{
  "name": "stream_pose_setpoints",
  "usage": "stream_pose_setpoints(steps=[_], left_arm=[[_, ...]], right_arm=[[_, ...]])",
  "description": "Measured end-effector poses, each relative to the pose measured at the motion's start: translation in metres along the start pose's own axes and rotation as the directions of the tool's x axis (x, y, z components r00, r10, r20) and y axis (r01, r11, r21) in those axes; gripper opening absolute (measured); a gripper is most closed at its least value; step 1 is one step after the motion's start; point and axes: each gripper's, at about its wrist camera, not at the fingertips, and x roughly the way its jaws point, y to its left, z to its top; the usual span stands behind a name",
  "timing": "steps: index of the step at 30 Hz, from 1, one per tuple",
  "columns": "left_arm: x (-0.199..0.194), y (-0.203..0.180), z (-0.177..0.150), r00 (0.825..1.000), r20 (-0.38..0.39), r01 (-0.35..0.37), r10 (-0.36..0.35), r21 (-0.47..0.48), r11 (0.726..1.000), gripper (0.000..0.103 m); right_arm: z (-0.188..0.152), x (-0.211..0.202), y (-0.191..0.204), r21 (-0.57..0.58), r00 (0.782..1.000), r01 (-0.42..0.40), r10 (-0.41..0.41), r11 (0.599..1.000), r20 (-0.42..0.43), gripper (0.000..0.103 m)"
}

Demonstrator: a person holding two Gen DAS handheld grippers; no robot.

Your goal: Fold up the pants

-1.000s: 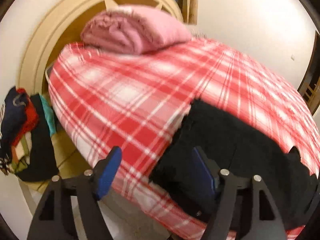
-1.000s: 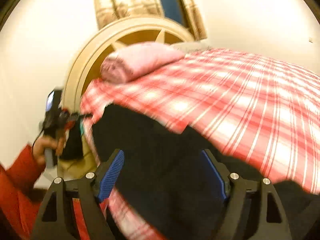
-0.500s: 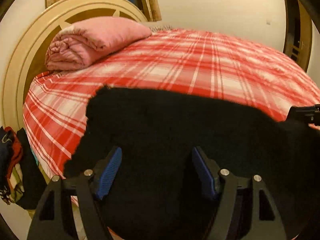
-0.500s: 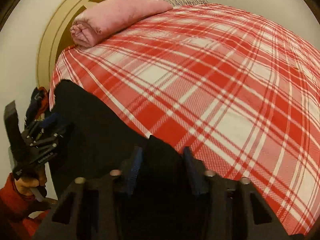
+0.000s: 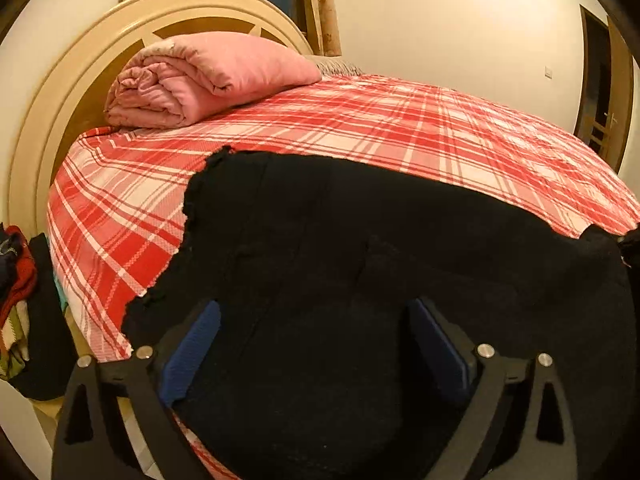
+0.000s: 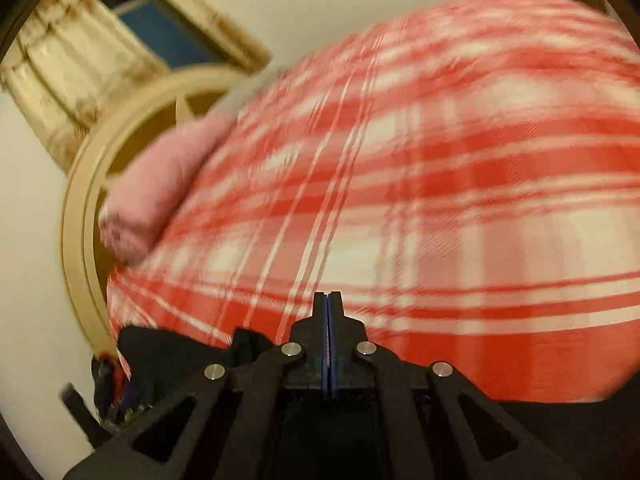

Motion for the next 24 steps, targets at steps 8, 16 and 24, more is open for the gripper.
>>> stream_pose_setpoints(steps=[8,16,24], left_arm=[[0.002,-0.001,0.003,1.000,-0.023,-0.002,0.002,-0.003,1.000,0.103],[0.003,-0.002,0.004,0.999,-0.045,-0.023,0.022,-0.018,1.000,0.103],[0.004,-0.002,0.005,0.997,-0.070,-0.022,0.020,-0.020,1.000,0.103]], right_arm=[[0.054,-0.153,-0.132,0.182,0.814,0.522,-0.550,0.833,0.187,0.100],[0.057,-0.140,-0.226,0.173,0.671,0.738,-0.737,0.652,-0.083,0.057],[0.036,-0.216,-0.225,0.331,0.802,0.540,-0.593,0.773,0.076,0.006]])
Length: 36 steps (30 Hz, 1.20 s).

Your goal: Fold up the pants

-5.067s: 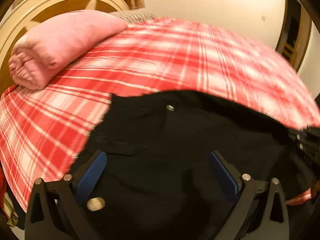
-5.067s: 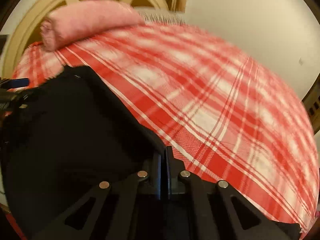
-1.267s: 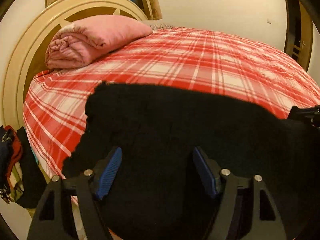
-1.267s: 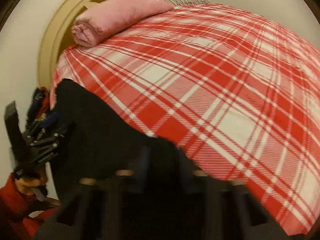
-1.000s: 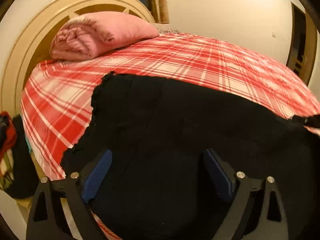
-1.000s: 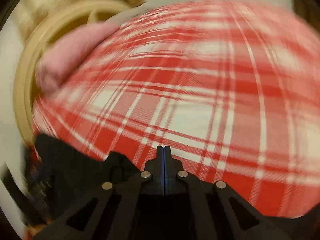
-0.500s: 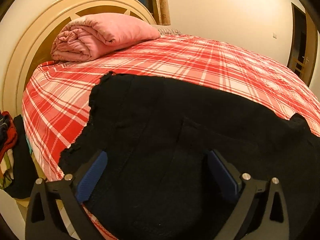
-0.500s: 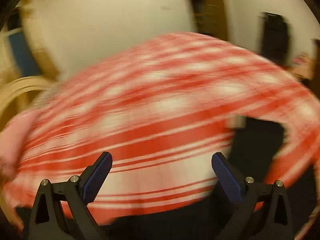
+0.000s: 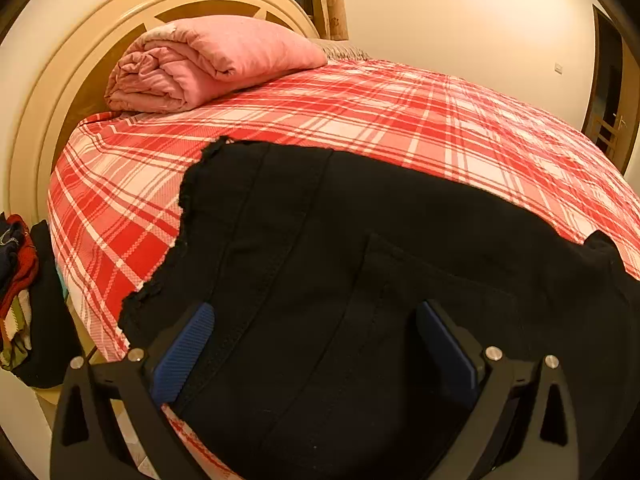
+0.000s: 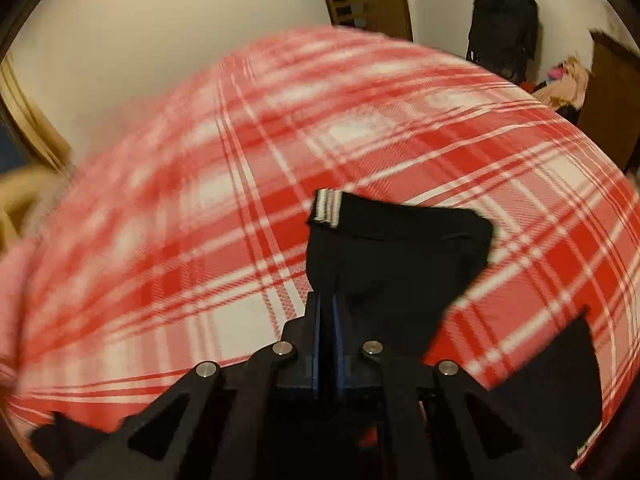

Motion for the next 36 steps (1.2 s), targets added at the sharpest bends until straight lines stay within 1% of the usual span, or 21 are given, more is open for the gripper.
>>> stream_pose_setpoints(steps=[3,5,7,9,10,14,16,18,19,20,21,22,25,28,29,30,31,33,34,35,36], left_arm=[[0.000,0.001,0.001,1.000,-0.009,0.005,-0.005,-0.001,1.000,0.103],[0.000,0.001,0.002,1.000,-0.015,0.006,-0.006,-0.003,1.000,0.103],[0.001,0.001,0.002,1.000,-0.016,0.006,-0.006,-0.003,1.000,0.103],[0.001,0.001,0.002,1.000,-0.015,0.006,-0.006,-0.004,1.000,0.103],[0.001,0.001,0.002,1.000,-0.016,0.008,-0.008,-0.003,1.000,0.103],[0.002,0.001,0.003,1.000,-0.021,0.015,-0.015,0.000,1.000,0.103],[0.001,0.001,0.003,1.000,-0.022,0.016,-0.016,0.004,1.000,0.103],[0.000,0.000,0.005,1.000,-0.025,0.013,-0.013,0.011,1.000,0.103],[-0.001,-0.002,0.006,1.000,-0.029,0.010,-0.009,0.017,1.000,0.103],[-0.006,-0.005,0.008,0.999,-0.033,0.007,-0.006,0.032,0.999,0.103],[-0.012,-0.011,0.010,1.000,-0.027,0.015,-0.014,0.048,0.999,0.103],[-0.019,-0.015,0.011,0.999,-0.016,0.033,-0.032,0.062,0.998,0.103],[-0.052,-0.050,0.015,0.984,0.034,0.166,-0.174,0.159,0.973,0.103],[-0.083,-0.102,0.009,0.935,0.010,0.337,-0.356,0.299,0.893,0.103],[-0.095,-0.126,0.002,0.910,-0.006,0.387,-0.414,0.367,0.846,0.103],[-0.103,-0.143,-0.004,0.894,-0.014,0.412,-0.447,0.415,0.811,0.103],[-0.114,-0.165,-0.013,0.873,-0.022,0.438,-0.488,0.477,0.762,0.103],[-0.127,-0.198,-0.028,0.843,-0.053,0.468,-0.535,0.562,0.682,0.103],[-0.132,-0.213,-0.035,0.832,-0.074,0.477,-0.550,0.602,0.641,0.103],[-0.139,-0.231,-0.044,0.821,-0.097,0.481,-0.563,0.649,0.589,0.103],[-0.143,-0.241,-0.050,0.815,-0.108,0.481,-0.569,0.673,0.562,0.103]], right_arm=[[-0.013,-0.052,-0.037,0.096,0.993,-0.089,0.081,0.991,0.088,0.006],[-0.030,-0.080,-0.066,0.163,0.987,-0.123,0.104,0.979,0.119,0.006],[-0.049,-0.095,-0.092,0.205,0.988,-0.122,0.099,0.971,0.119,0.006],[-0.064,-0.104,-0.113,0.235,0.991,-0.089,0.064,0.968,0.114,0.006],[-0.074,-0.110,-0.125,0.251,0.993,-0.054,0.026,0.967,0.112,0.006],[-0.096,-0.125,-0.157,0.315,0.994,-0.038,0.005,0.948,0.107,0.006],[-0.098,-0.132,-0.163,0.309,0.991,-0.075,0.036,0.948,0.130,0.006],[-0.095,-0.134,-0.169,0.338,0.983,-0.145,0.097,0.930,0.155,0.007],[-0.094,-0.133,-0.170,0.357,0.981,-0.167,0.119,0.919,0.151,0.013],[-0.091,-0.127,-0.169,0.368,0.982,-0.175,0.136,0.913,0.130,0.033],[-0.089,-0.122,-0.167,0.369,0.983,-0.179,0.148,0.912,0.112,0.047],[-0.087,-0.116,-0.164,0.367,0.983,-0.182,0.156,0.912,0.099,0.064],[-0.084,-0.096,-0.154,0.369,0.982,-0.187,0.168,0.910,0.083,0.065],[-0.088,-0.070,-0.148,0.416,0.979,-0.192,0.204,0.889,0.017,0.065],[-0.089,-0.061,-0.144,0.418,0.972,-0.218,0.237,0.882,0.008,0.064],[-0.090,-0.055,-0.140,0.415,0.971,-0.217,0.239,0.884,-0.001,0.063],[-0.090,-0.050,-0.137,0.412,0.972,-0.211,0.233,0.886,-0.003,0.057],[-0.089,-0.043,-0.133,0.421,0.969,-0.233,0.244,0.877,0.030,0.047],[-0.087,-0.041,-0.133,0.427,0.965,-0.256,0.259,0.868,0.051,0.038],[-0.084,-0.037,-0.132,0.430,0.957,-0.284,0.283,0.857,0.069,0.033],[-0.082,-0.035,-0.130,0.431,0.956,-0.286,0.285,0.856,0.068,0.032]])
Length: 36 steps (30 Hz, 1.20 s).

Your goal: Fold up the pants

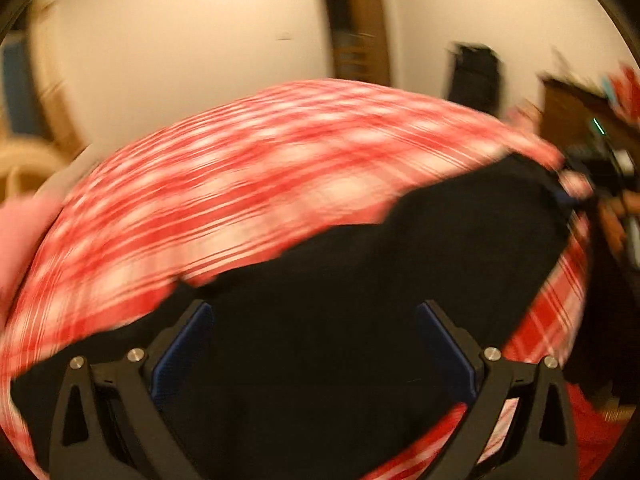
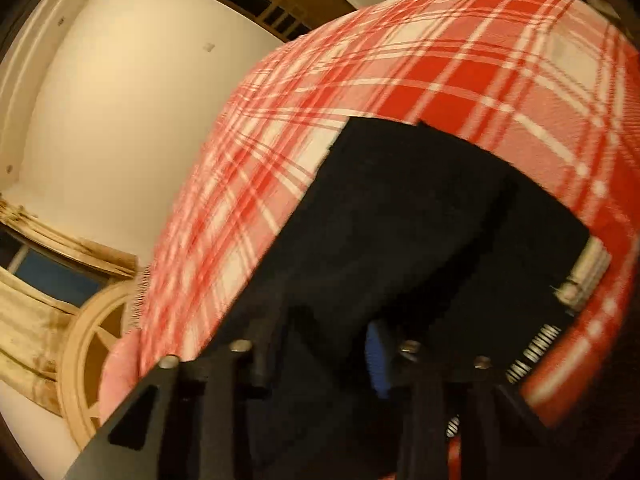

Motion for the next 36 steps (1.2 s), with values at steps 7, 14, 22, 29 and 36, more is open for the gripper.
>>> stream_pose_setpoints(steps=[7,14,22,29,36], left_arm=[[0.011,-0.042,0.013,0.993,-0.030,0.113,-0.111,0.047,0.993,0.103],[0.004,-0.034,0.019,0.983,-0.025,0.181,-0.182,-0.032,0.983,0.103],[0.010,-0.040,0.028,0.977,-0.030,0.211,-0.212,-0.044,0.976,0.103],[0.019,-0.042,0.028,0.978,-0.054,0.197,-0.199,-0.038,0.980,0.103],[0.021,-0.033,0.017,0.984,-0.076,0.156,-0.158,-0.042,0.987,0.103]], right_arm=[[0.002,-0.024,0.026,-0.127,0.999,-0.012,0.018,0.992,0.047,0.003],[-0.008,-0.060,0.012,-0.172,0.999,0.044,-0.045,0.984,-0.005,0.003],[-0.012,-0.049,-0.017,-0.193,0.971,0.162,-0.191,0.968,-0.145,0.015],[0.029,-0.104,-0.001,-0.283,0.939,0.341,-0.312,0.897,0.143,0.053],[0.053,-0.037,-0.015,-0.440,0.895,0.417,-0.444,0.795,0.046,0.053]])
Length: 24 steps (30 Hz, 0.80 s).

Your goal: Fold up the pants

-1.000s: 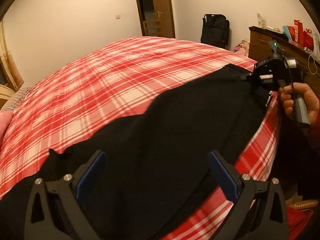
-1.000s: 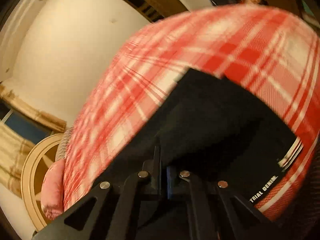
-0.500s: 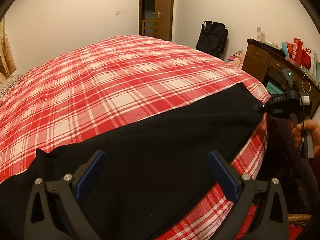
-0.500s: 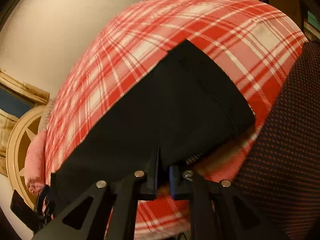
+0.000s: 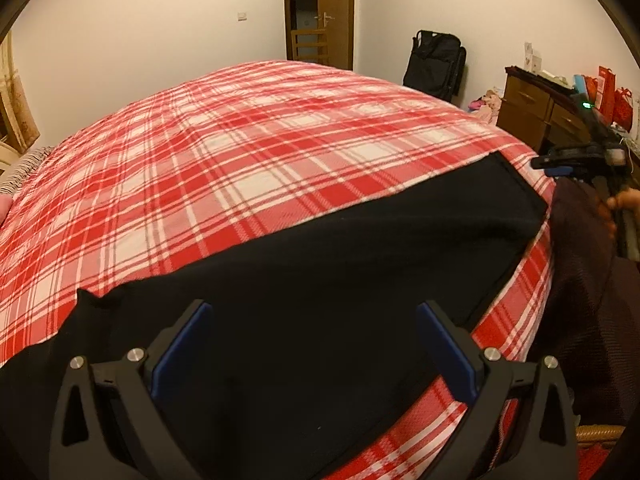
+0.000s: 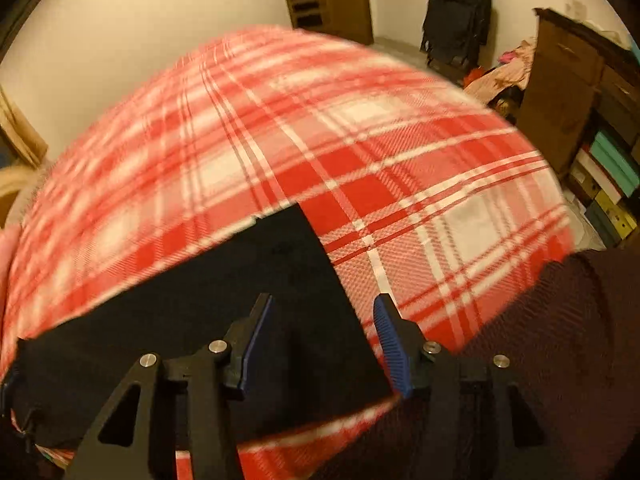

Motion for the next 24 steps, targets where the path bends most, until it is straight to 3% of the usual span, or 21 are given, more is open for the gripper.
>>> stream_pose_setpoints(steps=[2,6,7,9,10,11,14,17,21,23,24], left_arm=[[0.002,0.002,-0.005,1.000,-0.008,-0.013,0.014,0.007,1.000,0.103],[0.013,0.006,-0.014,0.999,-0.040,-0.021,0.021,0.001,1.000,0.103],[0.017,0.006,-0.016,0.999,-0.051,-0.020,0.020,-0.002,1.000,0.103],[0.021,0.005,-0.019,0.998,-0.065,-0.013,0.013,-0.002,1.000,0.103],[0.022,0.004,-0.020,0.998,-0.069,-0.010,0.010,0.001,1.000,0.103],[0.024,0.002,-0.023,0.997,-0.076,-0.008,0.008,0.008,1.000,0.103],[0.031,-0.003,-0.029,0.995,-0.104,0.009,-0.007,0.019,1.000,0.103],[0.033,-0.012,-0.037,0.995,-0.103,-0.009,0.017,0.082,0.997,0.103],[0.029,-0.013,-0.041,0.992,-0.125,0.028,-0.015,0.105,0.994,0.103],[0.025,-0.013,-0.046,0.989,-0.144,0.061,-0.042,0.132,0.989,0.103],[0.023,-0.015,-0.049,0.986,-0.154,0.080,-0.057,0.149,0.986,0.103]], right_arm=[[-0.001,0.020,-0.006,0.008,0.999,-0.008,0.008,1.000,-0.053,0.056],[-0.006,0.021,-0.001,-0.018,0.999,-0.037,0.036,0.999,-0.030,0.060],[-0.007,0.020,0.002,-0.044,0.999,-0.033,0.031,0.999,-0.035,0.056],[-0.010,0.016,0.010,-0.084,0.997,-0.050,0.045,0.995,-0.057,0.031],[-0.011,0.014,0.010,-0.081,0.995,-0.081,0.075,0.993,-0.069,0.013],[-0.013,0.010,0.012,-0.078,0.993,-0.095,0.090,0.992,-0.073,0.013],[-0.017,-0.005,0.025,-0.175,1.000,-0.018,0.015,0.984,-0.014,0.012],[-0.010,-0.022,0.026,-0.178,0.999,0.014,-0.006,0.984,0.046,0.012],[-0.006,-0.007,0.027,-0.210,0.999,0.051,-0.051,0.976,0.002,0.012],[-0.010,0.015,0.022,-0.221,0.996,0.069,-0.081,0.973,-0.048,0.017],[-0.011,0.015,0.019,-0.212,0.997,0.066,-0.073,0.975,-0.024,0.020]])
